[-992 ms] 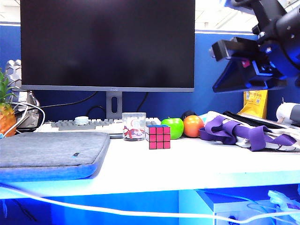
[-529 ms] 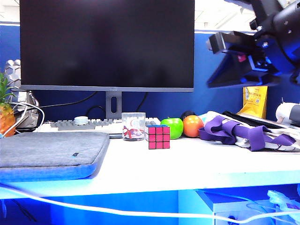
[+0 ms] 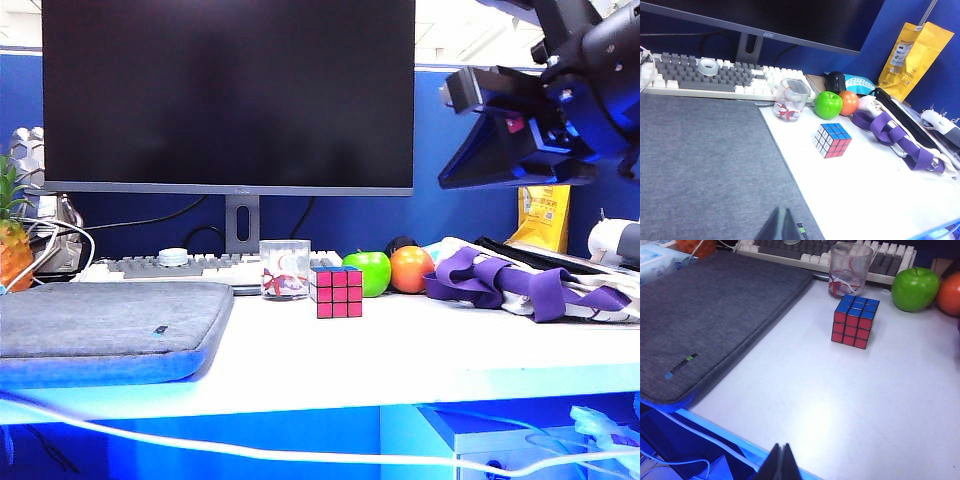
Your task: Rotate the Rubik's Cube so that its red face is facing towards you.
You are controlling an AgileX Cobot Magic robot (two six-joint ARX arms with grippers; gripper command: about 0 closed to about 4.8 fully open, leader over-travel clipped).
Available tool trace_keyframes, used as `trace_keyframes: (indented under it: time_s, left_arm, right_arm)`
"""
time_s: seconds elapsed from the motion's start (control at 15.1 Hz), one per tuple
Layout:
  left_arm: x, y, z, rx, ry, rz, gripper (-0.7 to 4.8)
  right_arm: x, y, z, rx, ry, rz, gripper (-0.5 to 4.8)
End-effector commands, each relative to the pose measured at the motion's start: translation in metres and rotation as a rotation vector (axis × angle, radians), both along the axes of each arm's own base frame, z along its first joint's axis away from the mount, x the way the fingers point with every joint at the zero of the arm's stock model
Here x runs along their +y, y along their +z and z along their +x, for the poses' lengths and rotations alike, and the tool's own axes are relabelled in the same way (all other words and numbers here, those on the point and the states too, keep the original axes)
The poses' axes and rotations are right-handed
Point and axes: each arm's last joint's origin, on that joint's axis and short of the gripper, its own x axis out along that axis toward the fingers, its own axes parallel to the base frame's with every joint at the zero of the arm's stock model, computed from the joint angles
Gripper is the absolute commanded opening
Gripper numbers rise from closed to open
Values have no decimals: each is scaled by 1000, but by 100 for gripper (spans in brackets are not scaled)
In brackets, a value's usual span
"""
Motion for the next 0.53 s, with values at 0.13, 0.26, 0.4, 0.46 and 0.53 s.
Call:
trace_keyframes:
  time_s: [0.13, 0.26, 0.4, 0.46, 0.53]
  left_arm:
    - [0, 1, 0, -4, -2, -5, -2]
    - [0, 1, 0, -4, -2, -5, -2]
    - [0, 1, 0, -3, -3, -5, -2]
    - [0, 0, 0, -2, -1, -2, -2]
    - [0, -3, 1, -5, -1, -3, -2]
  right_arm:
    - [1, 3, 0, -7, 7, 14, -6]
    - [-1, 6, -2, -19, 6, 24, -6]
    - [-4, 13, -6, -51, 6, 57, -6]
    - [-6, 16, -7, -62, 4, 67, -6]
    - [-8, 18, -6, -70, -7, 76, -6]
